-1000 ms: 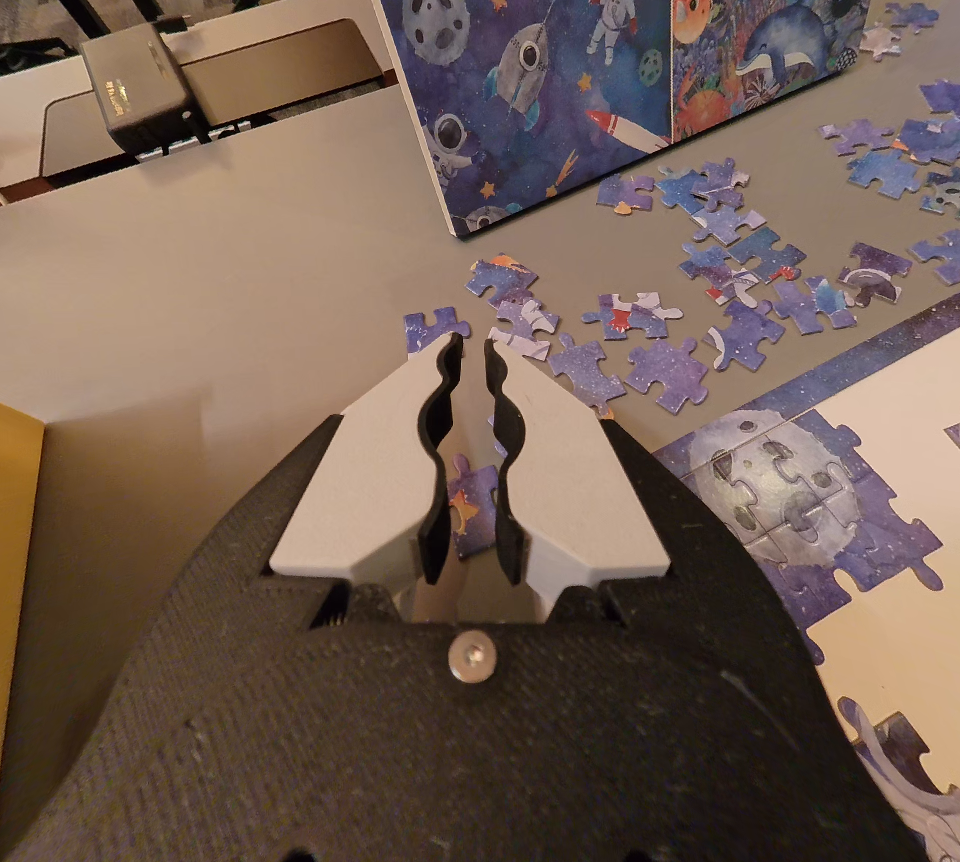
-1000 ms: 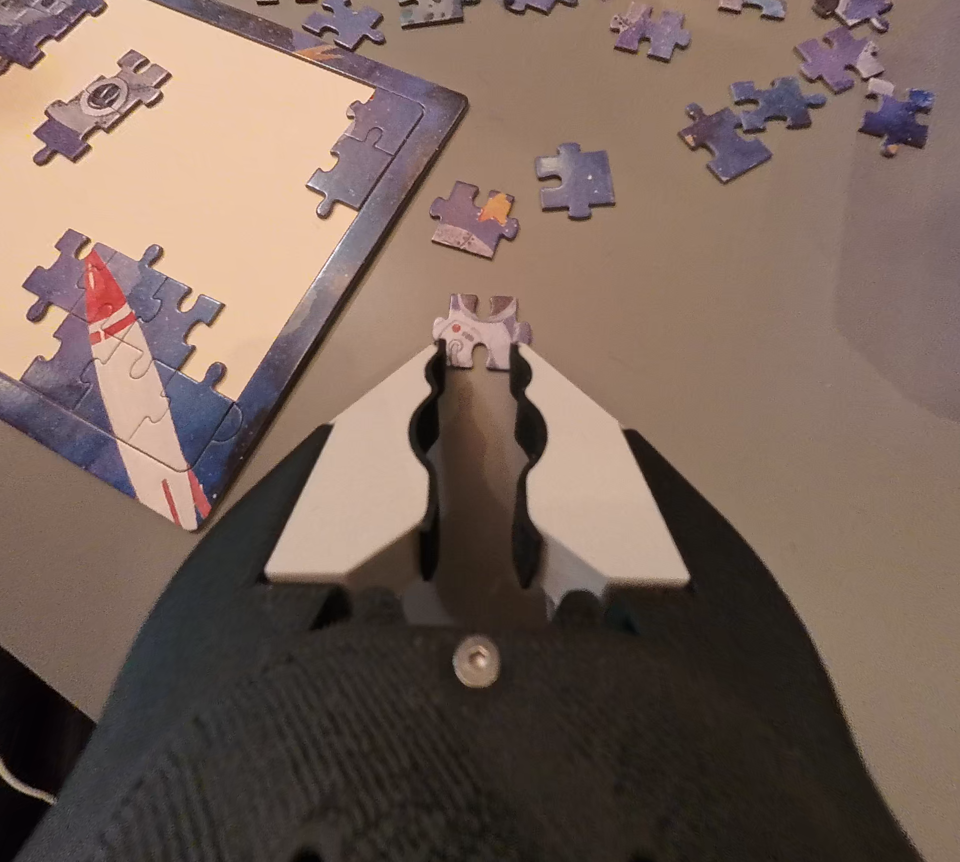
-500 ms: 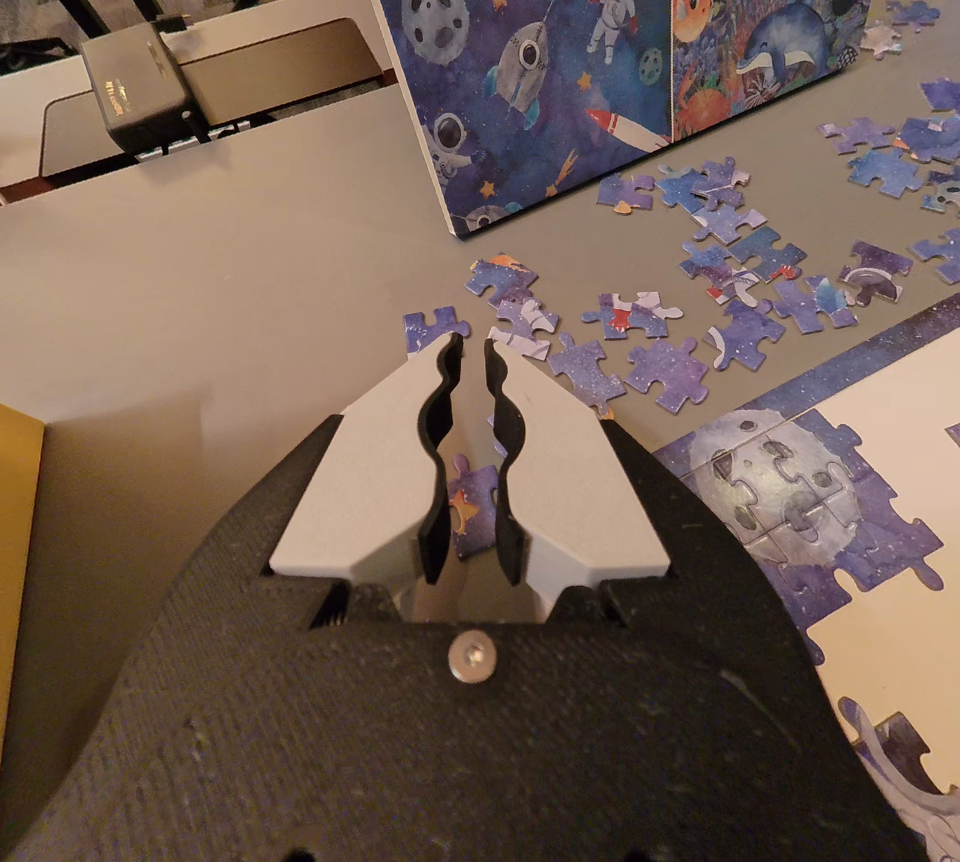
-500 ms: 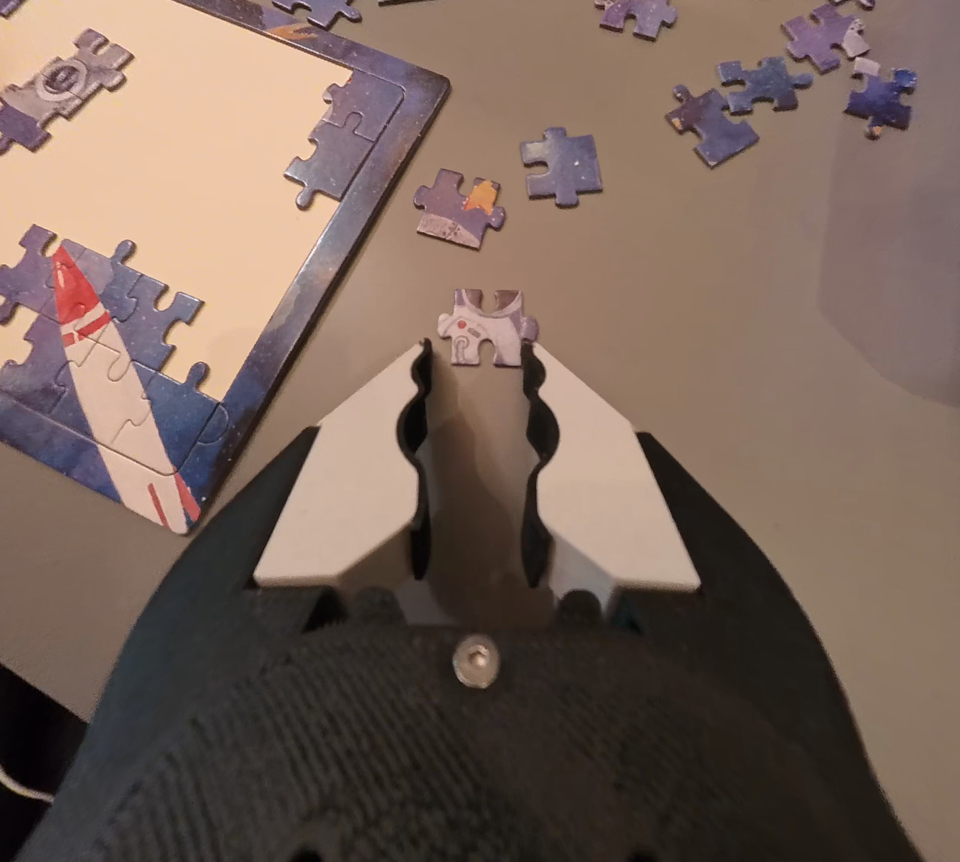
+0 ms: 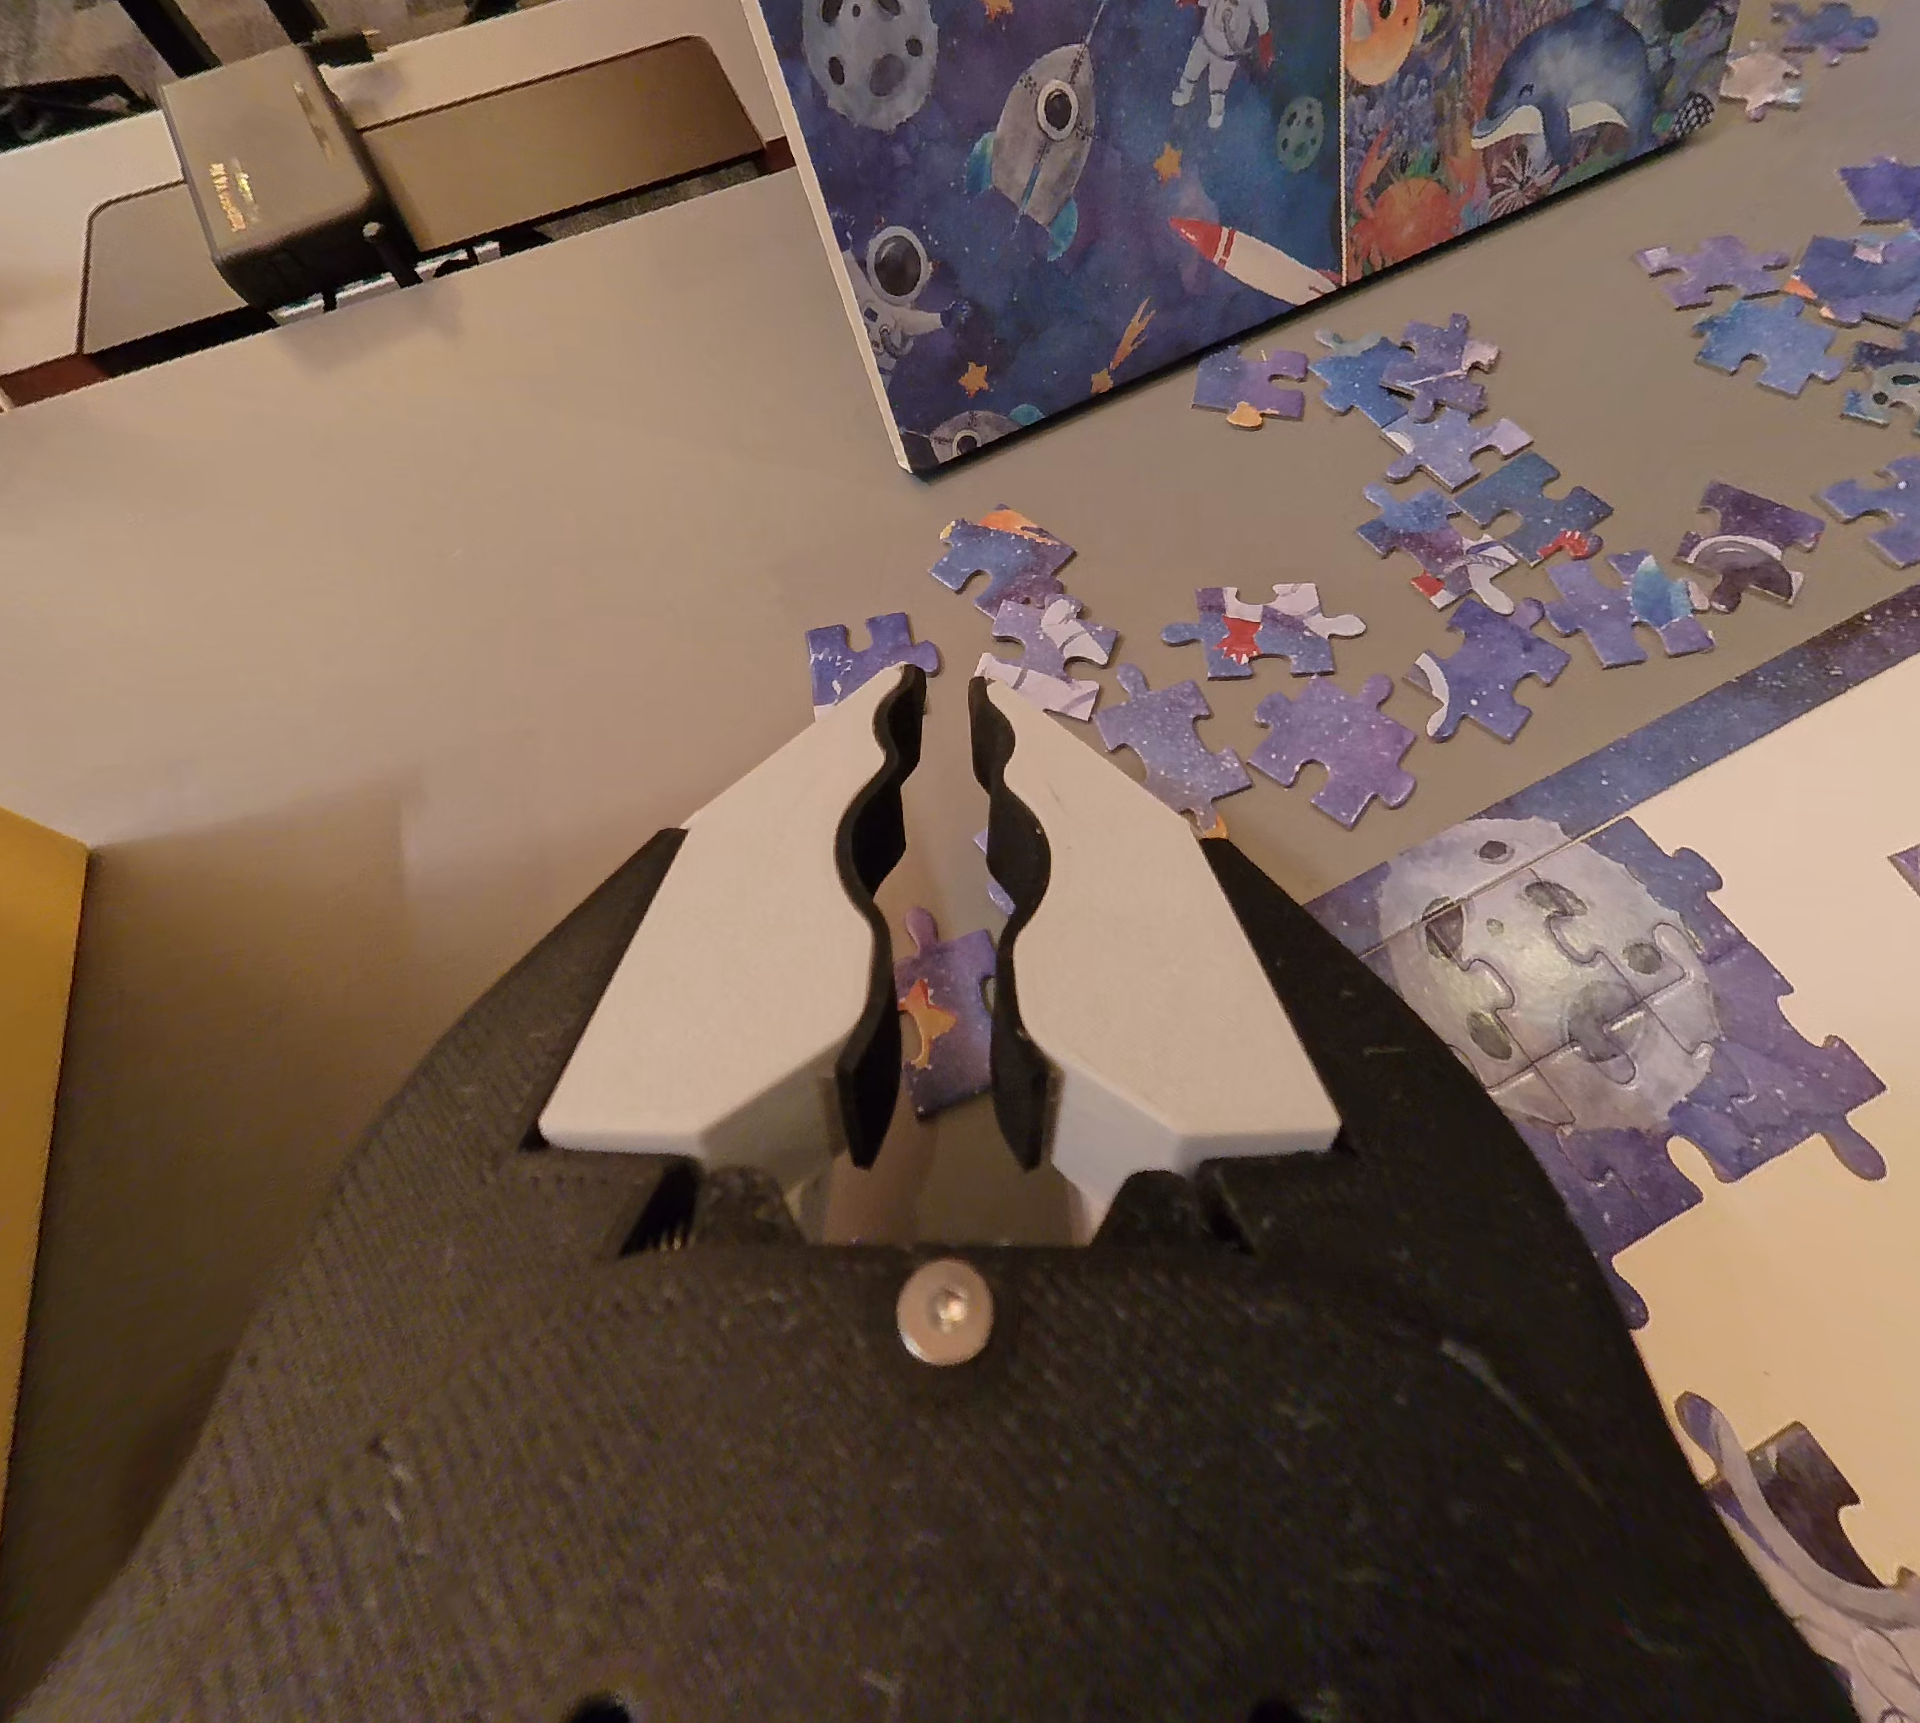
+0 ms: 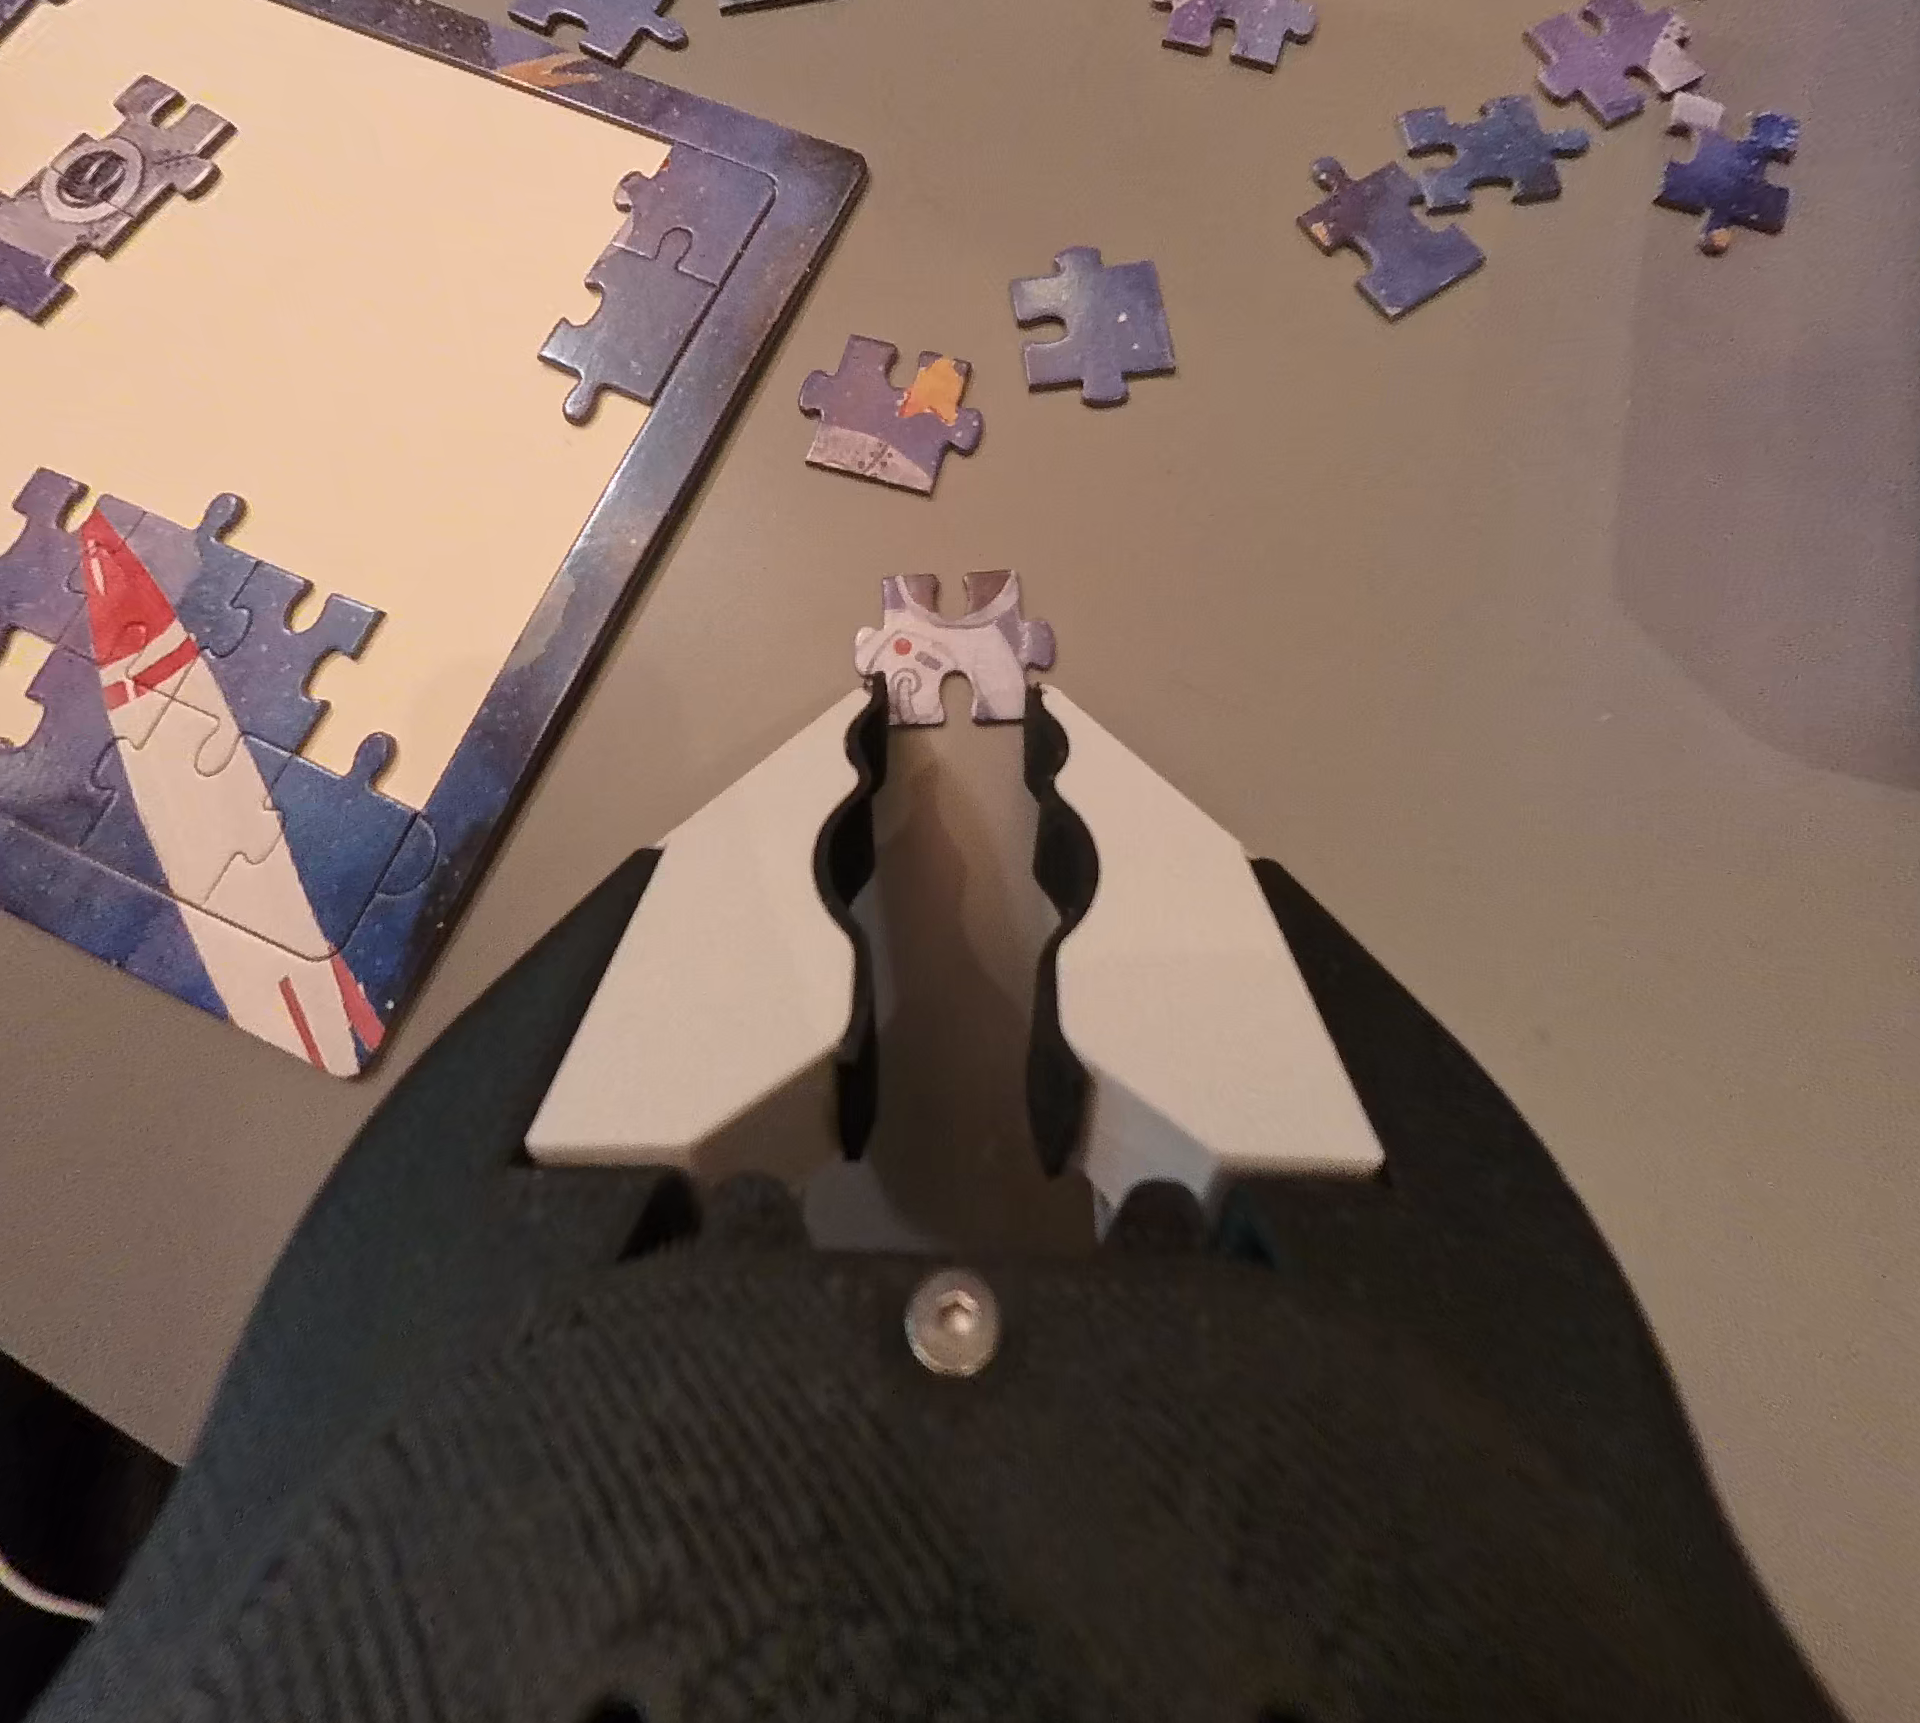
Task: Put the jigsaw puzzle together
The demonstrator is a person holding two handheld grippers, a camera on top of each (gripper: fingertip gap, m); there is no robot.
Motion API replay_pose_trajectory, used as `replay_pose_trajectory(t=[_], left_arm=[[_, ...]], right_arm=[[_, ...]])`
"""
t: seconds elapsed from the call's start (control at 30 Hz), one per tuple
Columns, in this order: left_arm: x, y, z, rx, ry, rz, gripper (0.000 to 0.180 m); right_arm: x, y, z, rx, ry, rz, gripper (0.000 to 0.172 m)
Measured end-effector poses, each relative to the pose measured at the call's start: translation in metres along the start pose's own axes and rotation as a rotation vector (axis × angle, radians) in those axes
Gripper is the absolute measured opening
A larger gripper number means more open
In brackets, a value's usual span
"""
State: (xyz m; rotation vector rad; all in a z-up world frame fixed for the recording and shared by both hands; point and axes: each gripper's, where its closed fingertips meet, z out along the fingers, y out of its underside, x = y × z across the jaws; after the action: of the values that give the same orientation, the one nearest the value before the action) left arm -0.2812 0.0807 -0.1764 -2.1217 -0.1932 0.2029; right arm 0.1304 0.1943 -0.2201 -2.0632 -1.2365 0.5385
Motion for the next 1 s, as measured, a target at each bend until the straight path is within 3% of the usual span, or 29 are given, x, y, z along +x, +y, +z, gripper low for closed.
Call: replay_pose_trajectory(t=[0.2,0.27,0.67,0.87,1.0], left_arm=[[0.000,0.000,0.000,0.001,0.000,-0.001,0.007],[0.000,0.000,0.000,0.001,0.000,0.000,0.007],[0.000,0.000,0.000,0.000,0.001,0.000,0.007],[0.000,0.000,0.000,0.000,0.001,0.000,0.007],[0.000,0.000,0.000,0.000,0.000,0.001,0.007]], right_arm=[[-0.001,-0.002,-0.002,0.020,-0.024,0.014,0.023],[-0.002,-0.005,-0.004,0.043,-0.030,0.011,0.008],[0.009,-0.005,-0.003,0.047,0.027,0.036,0.040],[0.007,-0.003,0.003,0.025,0.021,0.008,0.038],[0.002,-0.003,0.004,0.012,-0.001,-0.014,0.025]])
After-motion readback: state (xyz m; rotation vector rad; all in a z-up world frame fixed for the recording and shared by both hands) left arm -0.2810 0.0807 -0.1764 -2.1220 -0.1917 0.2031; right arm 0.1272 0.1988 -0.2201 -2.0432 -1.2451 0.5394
